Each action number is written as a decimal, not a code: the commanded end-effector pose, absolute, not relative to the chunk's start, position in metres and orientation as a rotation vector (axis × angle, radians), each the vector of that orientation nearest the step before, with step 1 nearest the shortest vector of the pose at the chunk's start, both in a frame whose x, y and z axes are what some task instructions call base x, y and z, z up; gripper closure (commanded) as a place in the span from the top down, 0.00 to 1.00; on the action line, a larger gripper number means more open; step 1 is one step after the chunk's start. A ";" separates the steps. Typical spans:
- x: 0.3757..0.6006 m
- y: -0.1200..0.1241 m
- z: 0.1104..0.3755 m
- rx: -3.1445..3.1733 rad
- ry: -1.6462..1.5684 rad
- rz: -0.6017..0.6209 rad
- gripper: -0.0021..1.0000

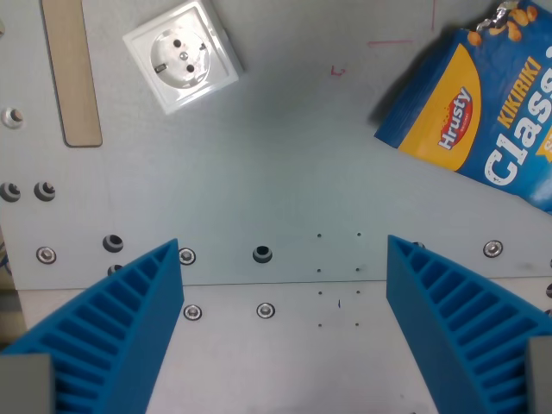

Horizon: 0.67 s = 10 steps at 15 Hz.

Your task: Rotate around base positive z

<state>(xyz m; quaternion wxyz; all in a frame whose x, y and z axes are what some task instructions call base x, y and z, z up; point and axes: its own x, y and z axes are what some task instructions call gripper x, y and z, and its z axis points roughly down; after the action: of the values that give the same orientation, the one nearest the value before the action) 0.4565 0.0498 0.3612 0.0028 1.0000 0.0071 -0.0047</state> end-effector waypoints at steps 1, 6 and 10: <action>0.456 0.050 0.364 3.136 0.043 -0.006 1.00; 0.456 0.050 0.364 3.132 0.147 -0.006 1.00; 0.456 0.050 0.364 3.127 0.231 -0.006 1.00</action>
<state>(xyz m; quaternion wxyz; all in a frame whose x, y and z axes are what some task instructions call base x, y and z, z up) 0.4565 0.0499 0.3611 0.0028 0.9995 0.0297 -0.0048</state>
